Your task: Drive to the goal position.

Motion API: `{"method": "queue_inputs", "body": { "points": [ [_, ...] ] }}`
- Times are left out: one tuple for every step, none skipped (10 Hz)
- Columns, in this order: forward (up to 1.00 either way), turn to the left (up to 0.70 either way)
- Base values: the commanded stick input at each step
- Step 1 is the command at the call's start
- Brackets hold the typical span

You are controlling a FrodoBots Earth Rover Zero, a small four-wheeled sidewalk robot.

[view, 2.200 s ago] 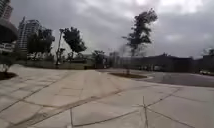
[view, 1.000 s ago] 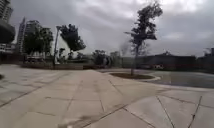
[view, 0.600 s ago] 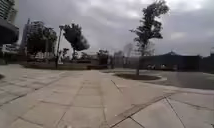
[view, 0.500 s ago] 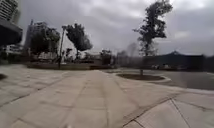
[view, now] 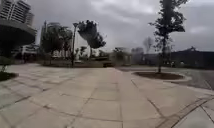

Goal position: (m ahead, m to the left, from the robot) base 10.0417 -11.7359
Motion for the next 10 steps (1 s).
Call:
{"method": "queue_inputs", "body": {
  "points": [
    [0.7, 0.0],
    [0.7, 0.0],
    [0.7, 0.0],
    [0.7, 0.0],
    [0.7, 0.0],
    [0.7, 0.0],
    [0.7, 0.0],
    [0.7, 0.0],
    [0.7, 0.0],
    [0.7, 0.0]
  ]
}}
